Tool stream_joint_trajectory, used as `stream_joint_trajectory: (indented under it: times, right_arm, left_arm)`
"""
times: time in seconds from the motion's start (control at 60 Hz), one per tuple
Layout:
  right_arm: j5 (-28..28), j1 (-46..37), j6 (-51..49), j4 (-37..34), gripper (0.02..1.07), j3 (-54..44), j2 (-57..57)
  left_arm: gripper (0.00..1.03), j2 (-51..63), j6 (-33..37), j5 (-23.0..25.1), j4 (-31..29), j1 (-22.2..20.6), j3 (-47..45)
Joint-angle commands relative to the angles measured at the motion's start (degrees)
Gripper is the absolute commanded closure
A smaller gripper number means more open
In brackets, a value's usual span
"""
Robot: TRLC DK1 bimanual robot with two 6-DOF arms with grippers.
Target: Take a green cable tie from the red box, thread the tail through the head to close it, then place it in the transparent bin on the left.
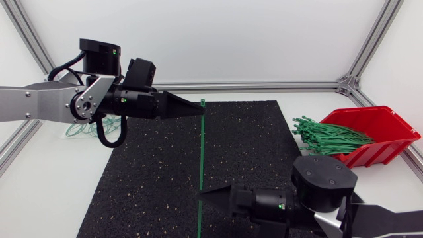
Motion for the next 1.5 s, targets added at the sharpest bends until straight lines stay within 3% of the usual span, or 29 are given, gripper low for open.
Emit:
stream_joint_trajectory:
  times: [0.0,0.233,0.583,0.667,0.783,0.883,0.95,0.983,1.133,1.483]
  right_arm:
    - [-1.1,0.6,-0.9,2.9,0.06,-1.7,2.3]
    - [-1.6,3.3,-0.3,7.3,0.07,-2.5,4.1]
    - [-4.4,5.9,-0.4,8.0,0.23,-2.1,5.1]
    - [-5.1,6.4,-0.4,8.0,0.41,-2.4,5.4]
    - [-5.1,6.8,-0.3,8.0,0.47,-2.1,6.3]
    - [-5.6,7.1,-0.3,8.0,0.63,-2.3,6.6]
    - [-5.8,7.2,-0.1,8.0,0.66,-2.3,6.3]
    - [-5.8,7.2,-0.1,8.0,0.77,-2.2,6.2]
    - [-5.8,7.1,-0.1,8.0,1.01,-2.2,5.7]
    - [-5.3,7.0,0.2,7.9,1.01,-2.5,5.6]
  left_arm:
    - [1.00,1.7,-1.8,1.4,-0.2,0.8,2.2]
    - [1.00,3.6,-2.3,2.4,-0.3,2.5,2.8]
    - [1.00,4.4,-2.1,3.6,-0.9,4.0,2.9]
    - [1.00,4.6,-2.0,3.5,-0.8,4.0,2.9]
    - [1.00,5.0,-1.9,3.5,-0.7,4.0,2.9]
    - [1.00,5.0,-2.0,3.5,-0.8,4.0,3.0]
    - [1.00,5.0,-2.0,3.5,-0.8,3.8,3.0]
    - [1.00,5.0,-2.0,3.5,-0.8,3.7,3.1]
    - [1.00,5.1,-2.0,3.5,-0.8,3.5,3.1]
    - [1.00,5.2,-2.1,3.4,-0.9,3.4,3.3]
